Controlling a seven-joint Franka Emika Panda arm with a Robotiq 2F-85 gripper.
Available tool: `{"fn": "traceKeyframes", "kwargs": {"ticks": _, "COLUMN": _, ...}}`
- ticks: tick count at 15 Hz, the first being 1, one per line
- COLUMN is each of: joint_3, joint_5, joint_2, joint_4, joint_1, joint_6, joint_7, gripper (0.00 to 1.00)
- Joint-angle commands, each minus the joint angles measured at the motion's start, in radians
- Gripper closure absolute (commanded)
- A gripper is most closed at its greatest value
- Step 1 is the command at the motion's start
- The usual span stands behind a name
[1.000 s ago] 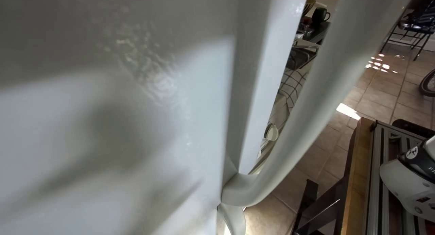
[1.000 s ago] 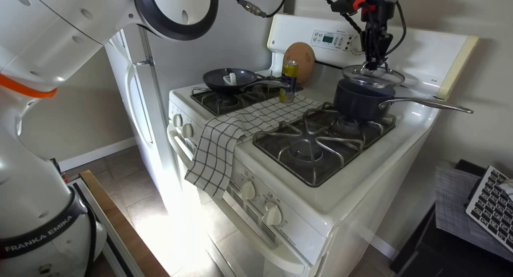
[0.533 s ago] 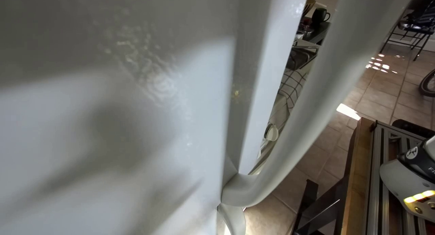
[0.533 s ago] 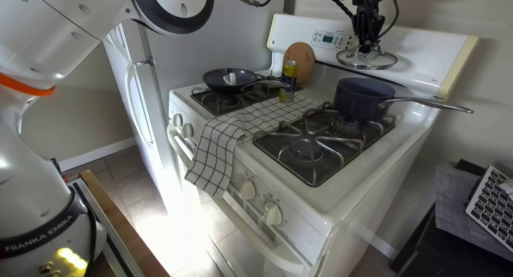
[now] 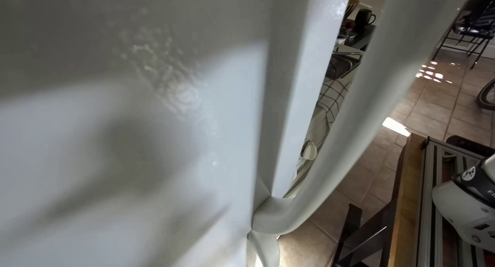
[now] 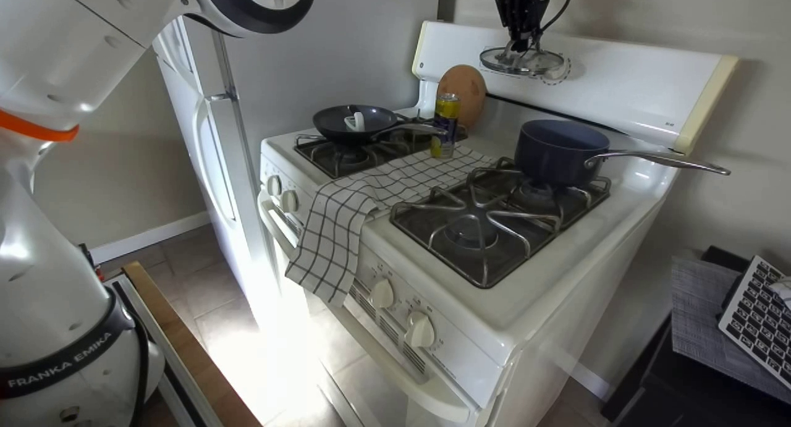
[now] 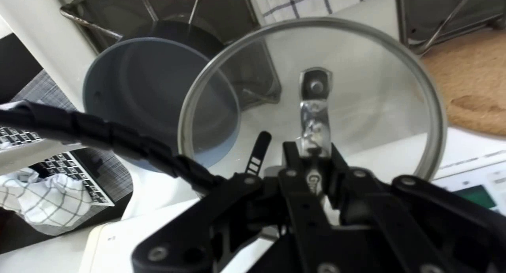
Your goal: Remove the glass lid from the pot and put it on the top left stove plate
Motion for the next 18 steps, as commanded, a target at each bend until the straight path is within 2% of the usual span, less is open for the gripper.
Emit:
{"fn": "traceKeyframes", "kwargs": {"ticks": 1, "joint_3": 0.040, "joint_5": 0.025, "joint_2": -0.052, "joint_4": -0.042, "joint_1": 0.017, "joint_6": -0.081, "joint_7": -0.080, "gripper": 0.94}}
{"fn": "traceKeyframes", "kwargs": {"ticks": 2, "joint_3": 0.049, "joint_5": 0.027, "joint_2": -0.058, "joint_4": -0.043, "joint_1": 0.018, "joint_6": -0.103, "joint_7": -0.103, "gripper": 0.95}}
{"fn": "traceKeyframes", "kwargs": {"ticks": 3, "joint_3": 0.031, "joint_5": 0.007, "joint_2": -0.013, "joint_4": -0.004, "joint_1": 0.020, "joint_6": -0.064, "joint_7": -0.056, "gripper": 0.82}}
{"fn": "traceKeyframes", "kwargs": {"ticks": 8, "joint_3": 0.044, "joint_5": 0.009, "joint_2": -0.025, "joint_4": -0.008, "joint_1": 0.022, "joint_6": -0.088, "joint_7": -0.087, "gripper": 0.82}}
{"fn": "traceKeyframes", "kwargs": {"ticks": 9, "joint_3": 0.044, "joint_5": 0.009, "joint_2": -0.025, "joint_4": -0.009, "joint_1": 0.022, "joint_6": -0.088, "joint_7": -0.088, "gripper": 0.95}}
{"fn": "traceKeyframes", "kwargs": {"ticks": 12, "joint_3": 0.053, "joint_5": -0.002, "joint_2": -0.014, "joint_4": -0.005, "joint_1": 0.059, "joint_6": -0.074, "joint_7": -0.115, "gripper": 0.95}}
{"fn": "traceKeyframes", "kwargs": {"ticks": 18, "joint_3": 0.077, "joint_5": -0.012, "joint_2": -0.019, "joint_4": -0.001, "joint_1": 0.181, "joint_6": -0.059, "joint_7": -0.190, "gripper": 0.95}}
